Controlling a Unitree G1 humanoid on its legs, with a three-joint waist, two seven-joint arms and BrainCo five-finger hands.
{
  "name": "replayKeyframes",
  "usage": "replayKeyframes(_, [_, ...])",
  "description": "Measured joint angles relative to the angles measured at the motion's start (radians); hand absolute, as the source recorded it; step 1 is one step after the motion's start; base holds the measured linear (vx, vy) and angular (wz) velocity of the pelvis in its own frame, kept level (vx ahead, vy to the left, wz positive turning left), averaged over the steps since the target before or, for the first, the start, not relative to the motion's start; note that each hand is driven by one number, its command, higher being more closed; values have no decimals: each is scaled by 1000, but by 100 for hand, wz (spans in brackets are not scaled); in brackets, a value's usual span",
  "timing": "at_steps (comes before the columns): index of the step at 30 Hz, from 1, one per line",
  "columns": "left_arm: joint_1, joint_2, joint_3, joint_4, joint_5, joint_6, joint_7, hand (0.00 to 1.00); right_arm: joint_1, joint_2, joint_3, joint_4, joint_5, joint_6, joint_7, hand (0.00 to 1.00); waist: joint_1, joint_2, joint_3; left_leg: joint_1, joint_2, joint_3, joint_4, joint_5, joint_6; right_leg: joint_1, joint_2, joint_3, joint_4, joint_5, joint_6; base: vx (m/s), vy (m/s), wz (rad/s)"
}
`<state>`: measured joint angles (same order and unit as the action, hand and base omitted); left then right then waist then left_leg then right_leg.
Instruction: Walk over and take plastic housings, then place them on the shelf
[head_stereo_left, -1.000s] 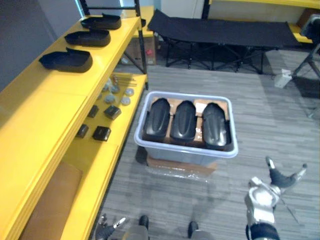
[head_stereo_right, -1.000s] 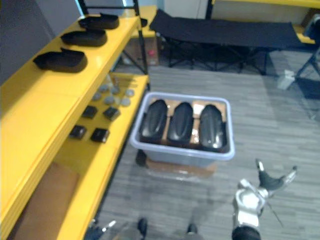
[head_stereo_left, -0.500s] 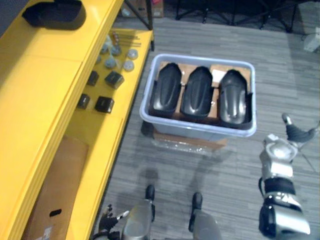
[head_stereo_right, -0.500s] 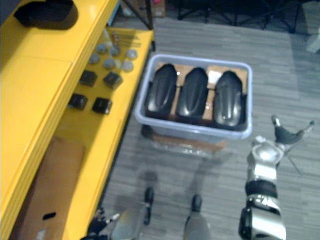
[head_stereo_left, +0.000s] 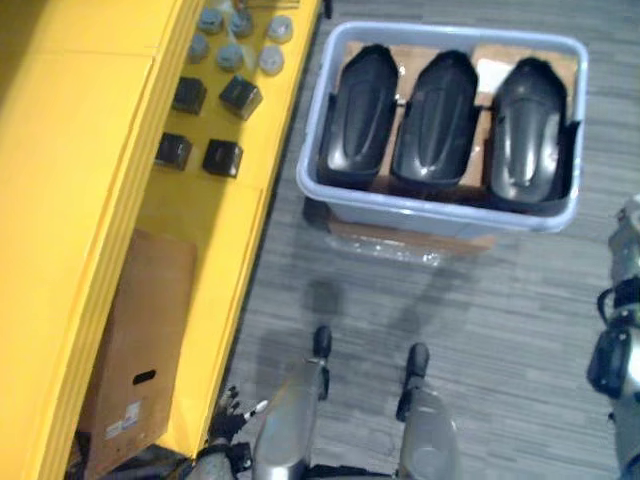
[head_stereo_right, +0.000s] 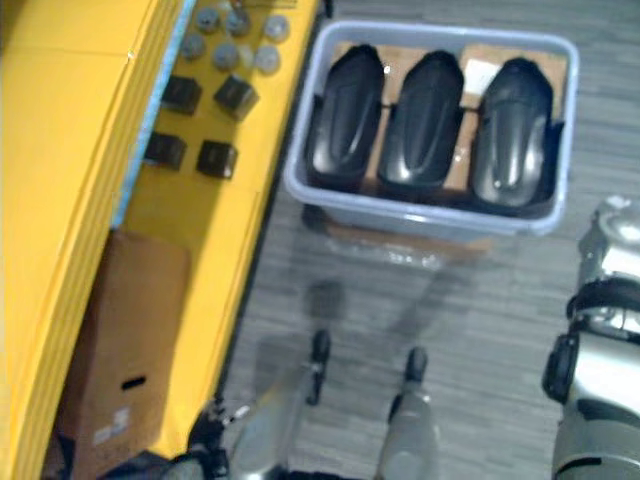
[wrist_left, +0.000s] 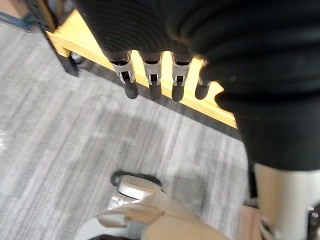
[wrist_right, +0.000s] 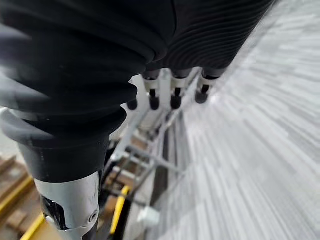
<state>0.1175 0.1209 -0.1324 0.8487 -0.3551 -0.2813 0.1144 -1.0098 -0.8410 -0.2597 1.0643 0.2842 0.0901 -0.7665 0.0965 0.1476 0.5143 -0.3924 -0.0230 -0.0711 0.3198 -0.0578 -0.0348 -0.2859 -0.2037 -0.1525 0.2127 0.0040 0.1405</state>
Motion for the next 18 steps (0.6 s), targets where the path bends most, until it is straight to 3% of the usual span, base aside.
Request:
replayKeyframes(6, [0,-8,-7,9,-41,0,-1,0,-58,-28,29,20,25,45,6,0,2,17,6,-33,-12,6,-26,22,-1,-86,-23,14,81,-33,0,-4,-7,0])
replayKeyframes(13, [-1,-13,-24,13,-92,-13,-9,0,-67,-36,96,22,10,94,100,0,6,31,6,-63,-24,3,-68,58,-7,-161,-40,18,133,-51,-7,-27,-17,5])
replayKeyframes(18, [-1,-14,-40,9,-118,-24,-19,0,-73,-54,167,19,-107,104,160,0,18,34,3,-71,-28,-2,-67,61,-10,-183,-49,18,173,-72,-8,-23,-14,5])
